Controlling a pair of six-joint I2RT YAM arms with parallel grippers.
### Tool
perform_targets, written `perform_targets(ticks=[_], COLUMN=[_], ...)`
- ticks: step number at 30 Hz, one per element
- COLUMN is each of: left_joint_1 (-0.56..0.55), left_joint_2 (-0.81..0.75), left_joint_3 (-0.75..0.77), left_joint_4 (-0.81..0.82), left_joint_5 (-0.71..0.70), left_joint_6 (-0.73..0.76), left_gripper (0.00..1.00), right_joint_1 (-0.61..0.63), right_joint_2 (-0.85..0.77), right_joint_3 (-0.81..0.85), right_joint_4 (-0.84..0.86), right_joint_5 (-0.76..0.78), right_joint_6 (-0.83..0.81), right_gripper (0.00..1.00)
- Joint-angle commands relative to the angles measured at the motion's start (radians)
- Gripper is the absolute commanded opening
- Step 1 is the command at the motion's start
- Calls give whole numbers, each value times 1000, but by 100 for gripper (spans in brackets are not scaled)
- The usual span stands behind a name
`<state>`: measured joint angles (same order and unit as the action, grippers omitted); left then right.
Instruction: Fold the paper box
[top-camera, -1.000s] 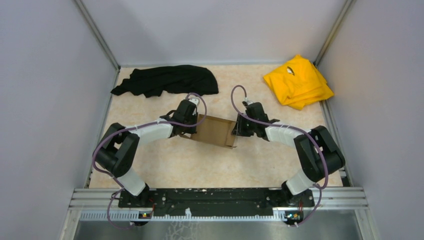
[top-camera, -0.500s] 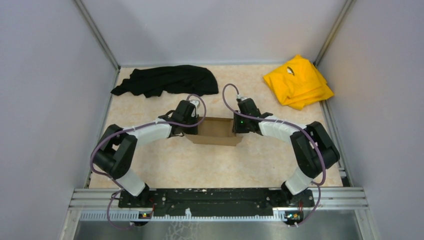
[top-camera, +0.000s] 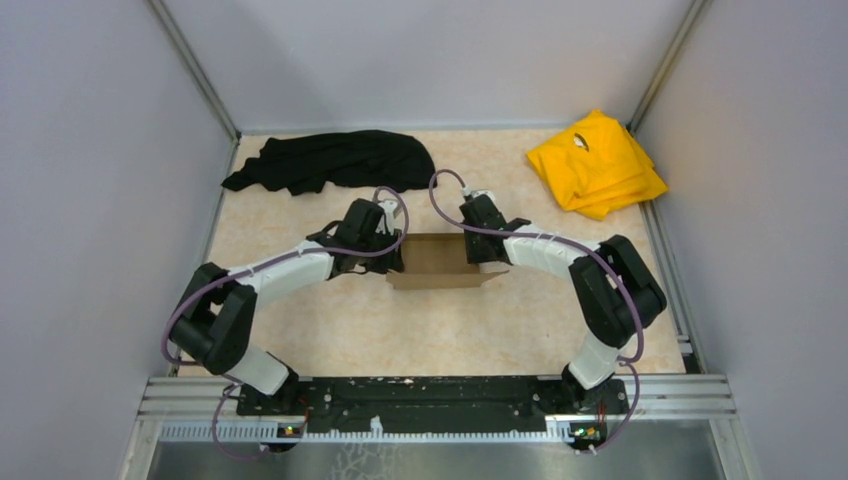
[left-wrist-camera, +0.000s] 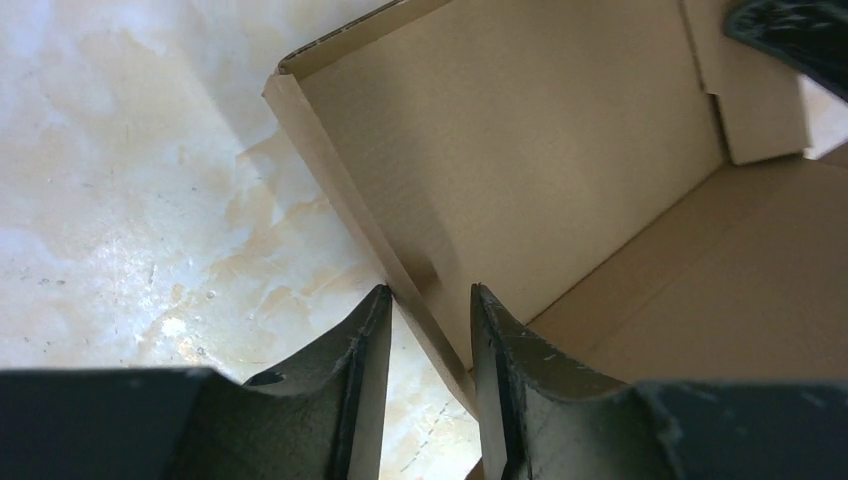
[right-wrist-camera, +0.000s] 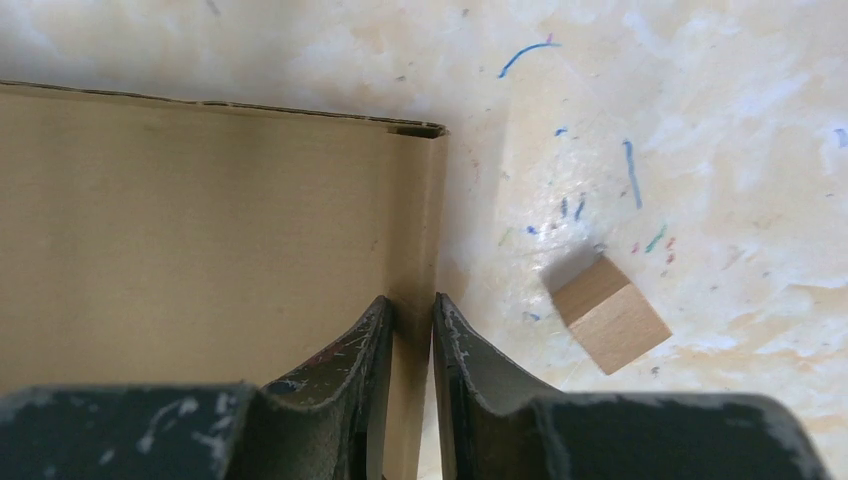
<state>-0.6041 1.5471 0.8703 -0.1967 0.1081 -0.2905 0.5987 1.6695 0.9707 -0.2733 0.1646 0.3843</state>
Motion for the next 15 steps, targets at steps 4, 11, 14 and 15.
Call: perform_targets(ticks=[4,11,14,15], left_joint_1=[6,49,61,62], left_joint_2=[-106,-197,-223,-234], left_joint_3=[-1,-75,-104,-114], left_joint_4=[120,162,171,179], left_joint_5=[97,108,96,92], left_joint_6=[14,12,9,5], left_gripper=[43,49,49,49], right_joint_1=[31,32,31,32], right_joint_2=[67,64,47,38], right_joint_3=[10,0,-14,-19], right_joint_4=[-88,-77,-57,-49], right_joint_5=[85,91,88,85], right_joint_6=[-36,-59,-72,-81], right_gripper=[17,11,8,7])
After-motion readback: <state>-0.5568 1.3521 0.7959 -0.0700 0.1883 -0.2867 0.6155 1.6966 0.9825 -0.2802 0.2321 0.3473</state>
